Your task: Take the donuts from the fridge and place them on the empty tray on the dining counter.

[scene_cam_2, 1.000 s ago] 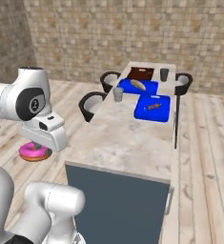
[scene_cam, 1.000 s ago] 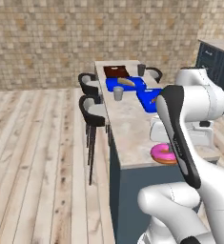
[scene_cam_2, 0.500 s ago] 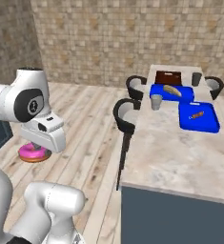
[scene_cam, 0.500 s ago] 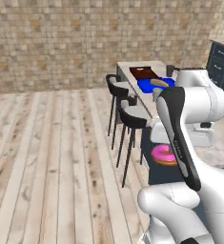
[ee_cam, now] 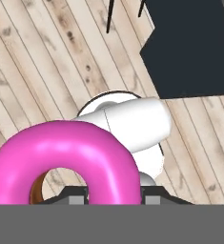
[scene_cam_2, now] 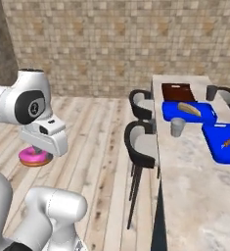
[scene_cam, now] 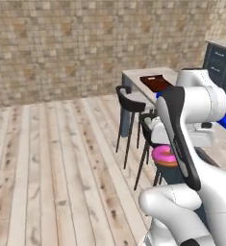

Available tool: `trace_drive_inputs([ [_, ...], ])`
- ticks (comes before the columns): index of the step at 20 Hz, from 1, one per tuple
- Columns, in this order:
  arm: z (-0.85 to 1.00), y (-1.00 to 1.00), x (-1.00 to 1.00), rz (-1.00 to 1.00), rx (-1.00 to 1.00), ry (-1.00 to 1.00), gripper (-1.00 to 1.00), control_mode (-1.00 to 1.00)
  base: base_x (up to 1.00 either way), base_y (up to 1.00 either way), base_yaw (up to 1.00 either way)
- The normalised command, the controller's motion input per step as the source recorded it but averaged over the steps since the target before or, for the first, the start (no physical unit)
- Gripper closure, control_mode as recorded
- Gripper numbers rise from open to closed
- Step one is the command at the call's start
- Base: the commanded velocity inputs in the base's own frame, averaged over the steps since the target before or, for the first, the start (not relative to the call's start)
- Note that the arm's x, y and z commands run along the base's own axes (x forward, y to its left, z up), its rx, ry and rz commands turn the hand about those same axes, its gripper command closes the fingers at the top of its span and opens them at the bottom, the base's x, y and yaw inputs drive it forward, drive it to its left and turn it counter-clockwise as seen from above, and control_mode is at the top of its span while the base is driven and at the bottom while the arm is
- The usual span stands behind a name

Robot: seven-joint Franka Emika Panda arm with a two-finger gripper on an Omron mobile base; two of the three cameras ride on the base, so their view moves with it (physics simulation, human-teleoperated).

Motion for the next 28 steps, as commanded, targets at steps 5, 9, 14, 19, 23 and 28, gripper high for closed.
trace_drive_inputs([
  [5,0.00,0.00,0.00,0.00,0.00,0.00,1.00,1.00,1.00,0.75,-0.30],
  [9,0.00,0.00,0.00,0.00,0.00,0.00,1.00,1.00,1.00,0.71,-0.31],
  [14,0.00,0.00,0.00,0.00,0.00,0.00,1.00,1.00,0.92,0.66,-0.36],
  [19,0.00,0.00,0.00,0.00,0.00,0.00,1.00,1.00,0.85,0.68,-0.43],
  [23,0.00,0.00,0.00,0.00,0.00,0.00,1.00,1.00,0.86,0.64,-0.43],
  [28,0.00,0.00,0.00,0.00,0.00,0.00,1.00,1.00,0.76,0.51,-0.43],
])
